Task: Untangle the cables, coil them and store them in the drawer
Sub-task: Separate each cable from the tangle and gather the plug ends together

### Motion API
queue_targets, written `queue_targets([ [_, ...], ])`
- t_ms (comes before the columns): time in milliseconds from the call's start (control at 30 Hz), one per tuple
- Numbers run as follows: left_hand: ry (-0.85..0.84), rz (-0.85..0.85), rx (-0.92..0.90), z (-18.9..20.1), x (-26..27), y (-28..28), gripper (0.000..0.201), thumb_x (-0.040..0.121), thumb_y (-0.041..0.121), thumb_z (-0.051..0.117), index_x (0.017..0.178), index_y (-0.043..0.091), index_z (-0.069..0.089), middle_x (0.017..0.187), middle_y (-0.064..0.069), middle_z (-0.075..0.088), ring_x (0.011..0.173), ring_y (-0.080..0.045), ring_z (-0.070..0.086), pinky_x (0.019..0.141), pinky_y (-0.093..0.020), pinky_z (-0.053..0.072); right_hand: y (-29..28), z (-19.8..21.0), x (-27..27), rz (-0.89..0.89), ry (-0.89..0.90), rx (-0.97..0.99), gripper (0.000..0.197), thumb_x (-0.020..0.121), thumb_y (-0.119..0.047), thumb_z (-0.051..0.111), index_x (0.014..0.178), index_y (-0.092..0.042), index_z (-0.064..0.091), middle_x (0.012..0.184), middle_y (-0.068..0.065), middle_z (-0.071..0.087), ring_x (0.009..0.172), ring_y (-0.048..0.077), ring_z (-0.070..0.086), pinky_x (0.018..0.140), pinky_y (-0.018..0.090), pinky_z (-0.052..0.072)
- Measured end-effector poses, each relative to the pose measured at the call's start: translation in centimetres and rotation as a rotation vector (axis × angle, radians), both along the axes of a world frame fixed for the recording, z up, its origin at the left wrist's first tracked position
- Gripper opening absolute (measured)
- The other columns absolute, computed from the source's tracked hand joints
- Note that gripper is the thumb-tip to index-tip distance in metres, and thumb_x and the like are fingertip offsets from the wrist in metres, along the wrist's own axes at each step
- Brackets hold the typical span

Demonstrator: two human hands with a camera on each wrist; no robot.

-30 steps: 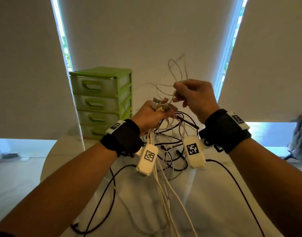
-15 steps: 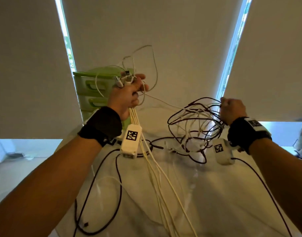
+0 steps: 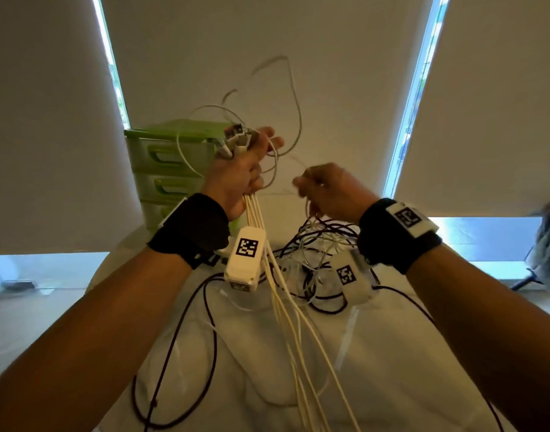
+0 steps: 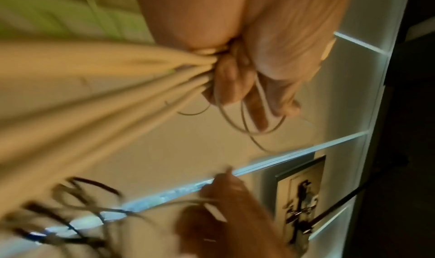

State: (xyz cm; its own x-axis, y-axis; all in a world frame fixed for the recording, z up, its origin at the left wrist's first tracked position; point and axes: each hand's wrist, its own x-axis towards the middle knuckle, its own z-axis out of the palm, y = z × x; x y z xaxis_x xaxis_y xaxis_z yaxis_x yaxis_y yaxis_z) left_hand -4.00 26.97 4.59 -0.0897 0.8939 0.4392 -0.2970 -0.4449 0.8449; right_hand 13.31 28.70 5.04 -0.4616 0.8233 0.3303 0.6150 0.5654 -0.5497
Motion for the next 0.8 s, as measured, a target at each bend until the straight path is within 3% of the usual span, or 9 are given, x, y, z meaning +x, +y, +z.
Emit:
queue_targets([
  [100,0.256,0.070,-0.095,-1.9,-0.1,-0.2,0.018,0.092,0.012,0.061,0.104,0.022,0.068,0.094,0.005,0.072,0.041,-0.001,0.027,0.038,-0.016,0.022,0.5,1.9,1.4,0.001,0.345,-0.107,0.027,0.098,-0.033,0.051,0.083,-0.013,0.062,0.071,0.006,0.065,0.067,0.022,0.069,0.072,0.036,0.058],
  [233,0.429,0.051,-0.112,-4.0,2.9,-0.8,0.014,0.092,0.018,0.062,0.089,0.028,0.072,0.050,0.014,0.054,0.044,-0.006,0.027,0.048,-0.025,0.022,-0.9,4.0,1.1,0.186,0.632,-0.206,0.025,0.099,-0.026,0.049,0.088,-0.006,0.060,0.077,0.011,0.058,0.067,0.018,0.067,0.062,0.023,0.054],
  [300,0.419,0.039,-0.080,-3.9,4.3,-1.0,0.013,0.095,0.018,0.058,0.092,0.017,0.071,0.045,0.014,0.051,0.044,-0.007,0.028,0.045,-0.023,0.023,-1.4,4.3,1.4,0.245,0.699,-0.218,0.024,0.100,-0.027,0.048,0.091,-0.008,0.060,0.079,0.008,0.059,0.072,0.018,0.067,0.064,0.024,0.054],
  [367,0.369,0.103,-0.083,-3.5,4.6,-0.9,0.017,0.096,0.016,0.057,0.091,0.006,0.069,0.042,0.014,0.051,0.038,-0.002,0.034,0.040,-0.015,0.028,-1.3,3.6,2.2,0.240,0.619,-0.165,0.023,0.098,-0.032,0.048,0.098,-0.013,0.061,0.088,0.005,0.064,0.082,0.018,0.067,0.068,0.025,0.054],
  [467,0.281,0.143,-0.125,-3.1,4.2,-0.8,0.019,0.097,0.020,0.056,0.085,0.010,0.067,0.038,0.014,0.045,0.039,-0.005,0.030,0.039,-0.018,0.024,-0.5,0.8,3.2,0.109,0.095,-0.014,0.037,0.085,-0.052,0.056,0.112,-0.027,0.060,0.106,-0.004,0.064,0.097,0.013,0.062,0.082,0.029,0.051],
  [533,0.288,0.152,-0.125,-3.0,3.9,-0.8,0.022,0.097,0.021,0.054,0.087,0.007,0.068,0.039,0.015,0.046,0.036,-0.003,0.033,0.040,-0.018,0.023,0.0,-1.5,3.2,0.028,-0.154,0.002,0.030,0.085,-0.053,0.059,0.105,-0.031,0.063,0.100,-0.007,0.064,0.091,0.010,0.061,0.083,0.030,0.049],
  [600,0.231,0.227,-0.153,-2.8,3.5,-0.7,0.026,0.096,0.022,0.056,0.077,0.011,0.069,0.050,0.015,0.059,0.043,0.000,0.047,0.043,-0.017,0.029,0.3,-2.7,3.5,-0.006,-0.145,0.006,0.013,0.091,-0.042,0.059,0.084,-0.032,0.062,0.080,-0.007,0.063,0.074,0.007,0.059,0.071,0.025,0.047],
  [667,0.078,0.318,-0.241,-2.8,2.7,-0.5,0.032,0.094,0.026,0.058,0.064,0.020,0.067,0.077,0.005,0.070,0.052,-0.008,0.051,0.048,-0.019,0.033,0.3,-2.7,4.5,-0.040,-0.139,0.015,0.025,0.094,-0.034,0.058,0.069,-0.031,0.056,0.069,-0.006,0.057,0.066,0.009,0.053,0.062,0.021,0.040],
  [800,-0.080,0.355,-0.338,-2.8,1.8,-0.2,0.028,0.095,0.026,0.057,0.068,0.019,0.064,0.088,-0.002,0.067,0.038,-0.007,0.023,0.036,-0.018,0.018,0.3,-1.8,6.5,-0.068,-0.108,0.083,0.015,0.094,-0.026,0.058,0.086,-0.018,0.068,0.085,0.002,0.066,0.080,0.018,0.059,0.070,0.023,0.042],
])
